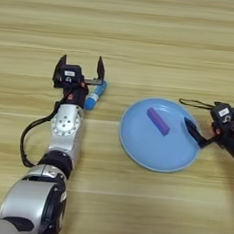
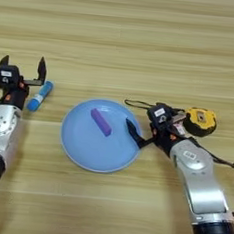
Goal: Move the objects on the table
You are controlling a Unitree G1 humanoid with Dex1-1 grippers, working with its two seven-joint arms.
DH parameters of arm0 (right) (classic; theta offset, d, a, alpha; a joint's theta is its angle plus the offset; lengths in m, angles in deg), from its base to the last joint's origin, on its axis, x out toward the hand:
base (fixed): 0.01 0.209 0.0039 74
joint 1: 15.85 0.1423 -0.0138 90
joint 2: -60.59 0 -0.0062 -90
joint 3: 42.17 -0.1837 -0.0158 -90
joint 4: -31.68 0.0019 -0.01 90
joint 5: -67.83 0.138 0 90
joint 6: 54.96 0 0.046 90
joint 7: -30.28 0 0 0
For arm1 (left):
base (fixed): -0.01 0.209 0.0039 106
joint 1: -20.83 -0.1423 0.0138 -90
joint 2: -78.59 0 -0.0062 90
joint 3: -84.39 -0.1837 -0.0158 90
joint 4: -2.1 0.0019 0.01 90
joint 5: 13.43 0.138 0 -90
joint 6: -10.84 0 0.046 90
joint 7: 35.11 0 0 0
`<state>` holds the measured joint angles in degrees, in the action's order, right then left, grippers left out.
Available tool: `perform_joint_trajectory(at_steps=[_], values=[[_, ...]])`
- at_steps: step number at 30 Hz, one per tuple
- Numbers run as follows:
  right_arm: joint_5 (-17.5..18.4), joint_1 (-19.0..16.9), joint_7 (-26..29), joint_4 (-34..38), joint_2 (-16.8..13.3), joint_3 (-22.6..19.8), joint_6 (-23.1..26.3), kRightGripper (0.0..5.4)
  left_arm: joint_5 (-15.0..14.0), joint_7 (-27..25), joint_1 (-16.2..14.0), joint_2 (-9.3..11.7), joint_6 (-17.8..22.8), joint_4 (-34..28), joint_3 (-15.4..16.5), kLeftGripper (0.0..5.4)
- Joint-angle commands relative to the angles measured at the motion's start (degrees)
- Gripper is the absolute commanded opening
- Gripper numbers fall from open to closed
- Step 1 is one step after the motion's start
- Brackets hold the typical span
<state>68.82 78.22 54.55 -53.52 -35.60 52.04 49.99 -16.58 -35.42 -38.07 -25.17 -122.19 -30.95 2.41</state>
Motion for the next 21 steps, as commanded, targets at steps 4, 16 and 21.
perform_joint_trajectory(at_steps=[4, 16, 21], values=[[-1.53, 0.52, 0.62, 1.23, 0.47, 2.94, -0.43, 5.37, 0.69, 0.30, 0.44, -0.29, 0.09, -0.16, -0.14, 5.40], [-4.87, 1.53, 0.73, -0.49, 0.91, 7.29, -1.47, 5.37, 0.86, 0.44, 0.22, -0.47, 0.01, -0.49, -0.11, 5.40], [-5.16, 1.97, 0.79, -1.59, 0.96, 8.05, -1.74, 5.37, 0.86, 0.48, 0.17, -0.55, -0.05, -0.59, -0.12, 5.40]])
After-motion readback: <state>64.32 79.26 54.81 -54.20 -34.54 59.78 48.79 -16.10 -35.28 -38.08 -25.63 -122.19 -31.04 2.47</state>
